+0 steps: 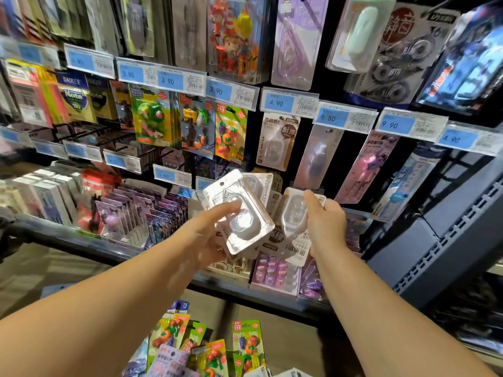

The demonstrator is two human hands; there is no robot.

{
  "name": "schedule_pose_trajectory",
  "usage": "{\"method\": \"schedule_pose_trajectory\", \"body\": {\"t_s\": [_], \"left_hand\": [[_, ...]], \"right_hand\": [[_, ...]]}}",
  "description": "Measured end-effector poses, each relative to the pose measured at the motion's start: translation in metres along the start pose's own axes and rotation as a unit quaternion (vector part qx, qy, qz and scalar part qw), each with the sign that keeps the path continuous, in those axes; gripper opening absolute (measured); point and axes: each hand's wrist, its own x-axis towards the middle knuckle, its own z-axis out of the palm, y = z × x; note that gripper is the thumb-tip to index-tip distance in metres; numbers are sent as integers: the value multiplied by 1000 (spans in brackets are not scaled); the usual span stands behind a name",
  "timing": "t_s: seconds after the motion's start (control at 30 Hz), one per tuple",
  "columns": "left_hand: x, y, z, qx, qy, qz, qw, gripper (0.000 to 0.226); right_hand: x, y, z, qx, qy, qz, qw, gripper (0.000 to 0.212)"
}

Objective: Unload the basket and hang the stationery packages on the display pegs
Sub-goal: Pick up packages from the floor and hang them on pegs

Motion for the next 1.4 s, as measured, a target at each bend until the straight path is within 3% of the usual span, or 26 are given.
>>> {"method": "schedule_pose_trajectory", "body": {"t_s": [0.17,0.3,0.4,0.67,0.73,0.8,0.93,1.0,1.1,1.23,1.33,1.4], "left_hand": [[-3,-1,-3,6,-4,10,1000,34],[-5,4,-5,11,-2,19,1000,47],[-4,5,-4,-2,2,20,1000,53],[0,18,-18,-18,28,46,998,68],[1,23,-25,-28,35,59,997,66],[3,28,-30,-38,51,78,995,70],[5,31,-39,-34,71,100,992,90],[10,31,-42,-45,79,106,990,104],[15,31,-46,-55,72,114,989,107],[22,31,-51,-46,51,123,990,106],[25,31,-55,-49,56,126,989,101],[28,31,-58,-56,60,129,988,107]], "right_hand": [[-7,-2,10,6,-44,-5,999,56],[-8,-3,9,3,-59,-16,998,35],[-7,-4,10,-9,-58,-34,998,31],[3,-9,2,-12,-97,-26,995,57],[5,-12,0,7,-103,-7,995,44],[3,-17,-1,54,-113,21,992,16],[1,-20,4,208,-135,136,959,13],[0,-20,8,247,-132,175,944,7],[-4,-22,17,272,-129,196,933,6],[-6,-28,29,329,-133,181,917,13],[-4,-32,35,318,-148,131,927,37],[0,-32,41,272,-170,89,943,31]]}}
